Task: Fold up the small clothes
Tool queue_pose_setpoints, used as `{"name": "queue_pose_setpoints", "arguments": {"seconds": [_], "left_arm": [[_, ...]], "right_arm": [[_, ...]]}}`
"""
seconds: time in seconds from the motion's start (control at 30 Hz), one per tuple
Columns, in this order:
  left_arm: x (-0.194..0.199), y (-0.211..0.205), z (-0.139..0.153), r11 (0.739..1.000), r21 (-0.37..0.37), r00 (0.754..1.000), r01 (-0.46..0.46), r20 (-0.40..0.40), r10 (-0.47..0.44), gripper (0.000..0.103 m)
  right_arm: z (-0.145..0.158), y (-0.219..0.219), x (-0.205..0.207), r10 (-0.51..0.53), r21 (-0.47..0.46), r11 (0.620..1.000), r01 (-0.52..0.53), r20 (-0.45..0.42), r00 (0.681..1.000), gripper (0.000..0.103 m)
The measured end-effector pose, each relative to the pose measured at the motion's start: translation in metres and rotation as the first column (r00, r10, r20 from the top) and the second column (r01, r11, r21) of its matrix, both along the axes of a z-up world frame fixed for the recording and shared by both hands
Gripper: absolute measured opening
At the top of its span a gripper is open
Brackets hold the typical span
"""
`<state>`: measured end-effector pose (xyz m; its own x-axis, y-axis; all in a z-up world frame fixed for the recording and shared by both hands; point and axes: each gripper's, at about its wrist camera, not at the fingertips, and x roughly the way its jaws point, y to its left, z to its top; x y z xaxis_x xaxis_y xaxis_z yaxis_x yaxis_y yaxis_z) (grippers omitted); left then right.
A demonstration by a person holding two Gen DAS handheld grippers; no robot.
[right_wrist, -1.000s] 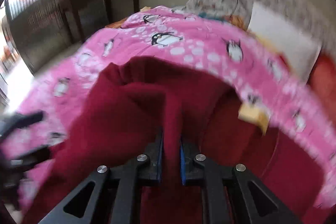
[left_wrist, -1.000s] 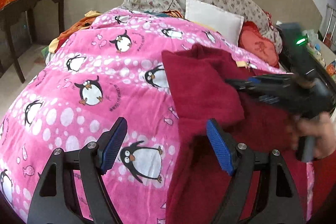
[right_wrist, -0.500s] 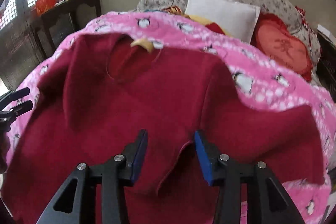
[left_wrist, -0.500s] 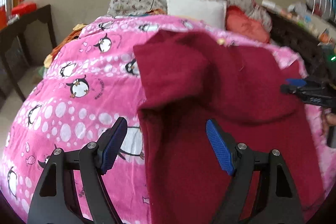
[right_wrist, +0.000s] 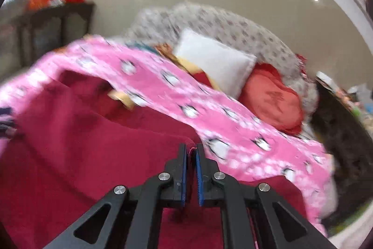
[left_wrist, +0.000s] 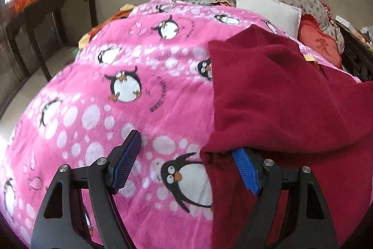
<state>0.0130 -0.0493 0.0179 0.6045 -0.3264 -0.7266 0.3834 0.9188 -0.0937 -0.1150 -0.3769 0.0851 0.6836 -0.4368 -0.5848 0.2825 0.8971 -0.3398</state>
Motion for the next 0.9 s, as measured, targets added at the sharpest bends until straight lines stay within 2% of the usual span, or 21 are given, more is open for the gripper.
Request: {"name": "queue_pose_setpoints", "arguments": {"seconds": [0.03,0.13,0.2,0.27,0.37,0.43,0.5,0.6,0.67,0.77,0.8,0.83,0.87,0.9], "left_arm": [[0.001,0.001,0.0,1.0,-0.003,1.0,0.0,-0.001,0.0,0.078],[-0.004,0.0,0.004,1.0,0.02,1.0,0.013,-0.003,-0.013,0.078],[-0.02,0.004,0.011,0.999,0.034,1.0,0.03,0.006,-0.03,0.078],[-0.039,0.01,0.024,0.998,0.037,0.997,0.053,0.055,-0.055,0.078],[-0.058,0.014,0.043,0.997,0.032,0.99,0.065,0.124,-0.068,0.078],[-0.062,0.011,0.052,0.997,0.001,0.987,0.081,0.136,-0.08,0.078],[-0.059,0.002,0.054,0.995,-0.019,0.987,0.099,0.127,-0.096,0.078],[-0.051,-0.017,0.049,0.991,-0.046,0.987,0.129,0.1,-0.124,0.078],[-0.04,-0.035,0.037,0.989,-0.048,0.989,0.141,0.061,-0.138,0.078],[-0.019,-0.059,0.013,0.99,-0.003,0.99,0.139,-0.034,-0.139,0.078],[-0.014,-0.064,0.006,0.991,0.02,0.991,0.13,-0.043,-0.129,0.078],[-0.01,-0.067,0.003,0.991,0.03,0.991,0.128,-0.049,-0.127,0.078],[-0.007,-0.068,0.001,0.991,0.028,0.99,0.13,-0.059,-0.128,0.078],[-0.005,-0.067,0.003,0.992,0.011,0.99,0.127,-0.066,-0.126,0.078]], "right_arm": [[-0.013,-0.01,0.009,-0.012,0.043,0.999,0.013,-0.03,0.999,0.006],[-0.03,-0.033,0.012,-0.038,0.181,0.982,0.043,-0.032,0.999,0.007],[-0.022,-0.042,-0.004,-0.057,0.263,0.964,0.047,0.031,0.998,0.008],[-0.007,-0.048,-0.025,-0.072,0.317,0.948,0.038,0.098,0.993,0.01],[0.003,-0.043,-0.042,-0.05,0.359,0.933,-0.009,0.152,0.987,0.01],[0.001,-0.037,-0.041,-0.014,0.387,0.921,-0.046,0.151,0.988,0.01],[-0.012,-0.031,-0.034,-0.003,0.386,0.922,-0.04,0.109,0.994,0.01],[-0.048,-0.032,-0.021,-0.028,0.398,0.917,0.017,0.023,0.999,0.01],[-0.047,-0.034,-0.026,-0.029,0.424,0.906,-0.001,0.064,0.997,0.01],[-0.032,-0.047,-0.045,-0.03,0.518,0.855,-0.026,0.099,0.995,0.011],[-0.026,-0.057,-0.059,-0.063,0.545,0.838,-0.018,0.13,0.99,0.013],[-0.024,-0.067,-0.07,-0.104,0.559,0.829,0.007,0.143,0.984,0.022],[-0.023,-0.081,-0.083,-0.162,0.576,0.816,0.046,0.152,0.975,0.037],[-0.025,-0.097,-0.099,-0.223,0.598,0.797,0.086,0.159,0.962,0.044]]}}
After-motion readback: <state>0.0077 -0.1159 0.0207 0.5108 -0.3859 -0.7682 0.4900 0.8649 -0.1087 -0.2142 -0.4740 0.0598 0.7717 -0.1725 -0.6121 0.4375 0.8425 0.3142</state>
